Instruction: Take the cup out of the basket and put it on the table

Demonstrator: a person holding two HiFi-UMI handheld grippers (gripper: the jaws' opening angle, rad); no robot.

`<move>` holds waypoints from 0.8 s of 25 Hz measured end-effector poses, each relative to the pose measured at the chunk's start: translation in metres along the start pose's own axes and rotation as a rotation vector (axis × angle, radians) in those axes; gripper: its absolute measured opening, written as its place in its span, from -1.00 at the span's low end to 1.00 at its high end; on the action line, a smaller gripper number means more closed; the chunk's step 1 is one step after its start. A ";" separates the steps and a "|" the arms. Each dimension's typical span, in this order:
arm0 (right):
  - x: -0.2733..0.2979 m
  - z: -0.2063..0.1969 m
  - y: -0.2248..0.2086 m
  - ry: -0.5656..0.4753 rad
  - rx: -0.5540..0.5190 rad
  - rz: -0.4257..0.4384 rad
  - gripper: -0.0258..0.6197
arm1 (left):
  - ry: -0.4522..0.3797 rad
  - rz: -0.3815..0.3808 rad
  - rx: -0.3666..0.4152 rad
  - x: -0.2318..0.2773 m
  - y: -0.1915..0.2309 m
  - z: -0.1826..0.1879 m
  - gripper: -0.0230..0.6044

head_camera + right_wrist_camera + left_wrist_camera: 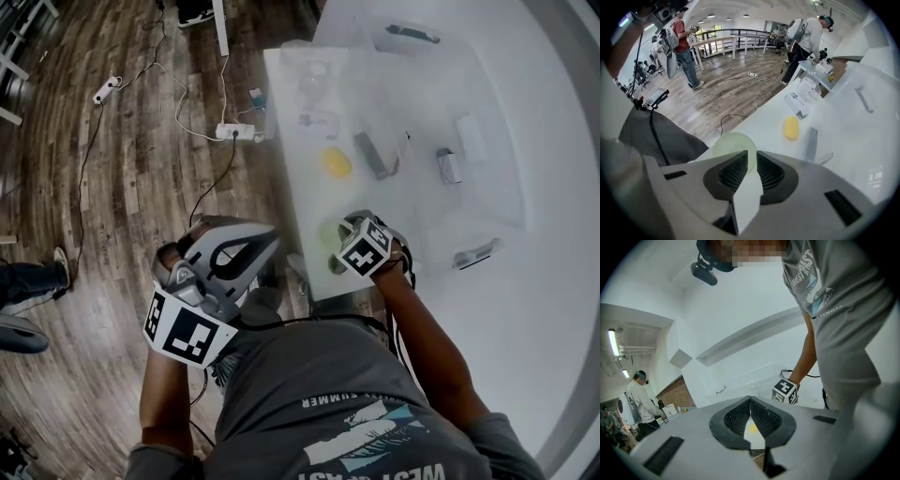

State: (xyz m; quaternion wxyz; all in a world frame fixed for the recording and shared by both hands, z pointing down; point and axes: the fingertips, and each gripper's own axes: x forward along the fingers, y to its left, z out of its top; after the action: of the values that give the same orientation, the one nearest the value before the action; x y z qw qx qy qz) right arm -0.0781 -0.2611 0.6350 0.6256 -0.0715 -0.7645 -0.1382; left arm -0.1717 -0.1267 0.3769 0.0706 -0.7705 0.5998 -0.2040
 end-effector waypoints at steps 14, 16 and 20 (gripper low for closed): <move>-0.193 0.084 0.028 -0.619 -0.034 -0.182 -0.88 | -0.097 -0.056 0.046 -0.012 -0.016 0.035 -0.89; -0.229 0.088 0.039 -0.736 -0.071 -0.171 -0.88 | -0.112 -0.071 0.061 -0.012 -0.023 0.043 -0.89; -0.293 0.080 0.061 -0.886 -0.100 -0.191 -0.89 | -0.125 -0.099 0.094 -0.012 -0.038 0.059 -0.89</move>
State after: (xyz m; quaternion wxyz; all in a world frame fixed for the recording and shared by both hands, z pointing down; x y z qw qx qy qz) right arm -0.0748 -0.1604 0.3417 0.2186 -0.0832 -0.9539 -0.1881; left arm -0.1167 -0.1136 0.3339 0.1338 -0.8062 0.5452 -0.1868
